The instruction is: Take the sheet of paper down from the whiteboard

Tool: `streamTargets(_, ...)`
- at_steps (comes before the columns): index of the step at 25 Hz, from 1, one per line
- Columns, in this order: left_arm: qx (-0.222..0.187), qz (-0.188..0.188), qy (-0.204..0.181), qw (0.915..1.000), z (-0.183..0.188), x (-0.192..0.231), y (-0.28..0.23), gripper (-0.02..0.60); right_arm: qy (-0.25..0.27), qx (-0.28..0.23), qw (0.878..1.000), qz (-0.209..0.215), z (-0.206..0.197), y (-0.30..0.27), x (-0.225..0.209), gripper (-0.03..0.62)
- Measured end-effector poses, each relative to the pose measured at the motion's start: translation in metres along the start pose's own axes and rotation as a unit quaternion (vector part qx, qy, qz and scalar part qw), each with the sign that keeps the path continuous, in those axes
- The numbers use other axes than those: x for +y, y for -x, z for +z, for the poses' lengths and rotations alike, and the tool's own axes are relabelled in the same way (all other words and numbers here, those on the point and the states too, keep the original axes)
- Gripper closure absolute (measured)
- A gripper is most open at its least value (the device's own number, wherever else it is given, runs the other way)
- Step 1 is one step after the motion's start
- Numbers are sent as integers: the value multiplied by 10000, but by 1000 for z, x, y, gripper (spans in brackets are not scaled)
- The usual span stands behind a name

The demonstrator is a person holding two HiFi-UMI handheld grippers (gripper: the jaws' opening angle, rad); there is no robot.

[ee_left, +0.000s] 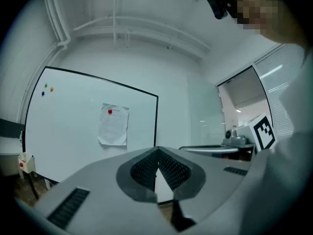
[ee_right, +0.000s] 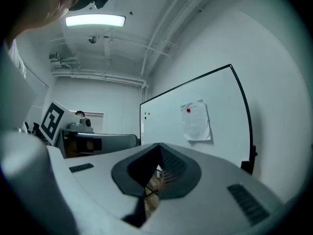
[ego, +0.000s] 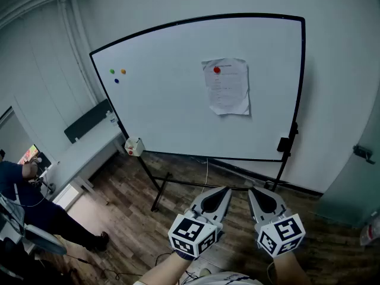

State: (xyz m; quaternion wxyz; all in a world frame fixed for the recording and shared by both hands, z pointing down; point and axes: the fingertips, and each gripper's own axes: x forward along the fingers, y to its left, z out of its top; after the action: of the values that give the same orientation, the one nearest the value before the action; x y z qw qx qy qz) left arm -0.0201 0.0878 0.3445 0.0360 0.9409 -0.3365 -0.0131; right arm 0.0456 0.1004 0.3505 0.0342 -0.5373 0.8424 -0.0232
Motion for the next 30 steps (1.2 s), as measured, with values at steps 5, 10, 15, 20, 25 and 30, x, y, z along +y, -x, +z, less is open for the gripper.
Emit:
streamTargets(5,14,9,3,10000,-3,-3,0,569,-26,27,10000,42,-2,4,1,582)
streamTargets(10,39,70,-5,10000,-9,-2,-2,569,-159,-9,9998,156,-6,7,-2,582)
streamTargets(15,55,209,-78,9997,-12,-1,-5,568,-236,-162,9996,44,-2,16,-15,582)
streamTargets(20,35,279,-93,9996,-12,-2,-10,568,-258,-163,9995,28,-3,18,-24,582)
streamTargets(25,-22,300,-161,9994,-9,-1,-20,569,-238,-225,9994,81,0,15,-30,582)
streamTargets(30,-49,258,-220,9994,-8,10,-38,568,-277,-237,9993,32,-2,3,-44,582)
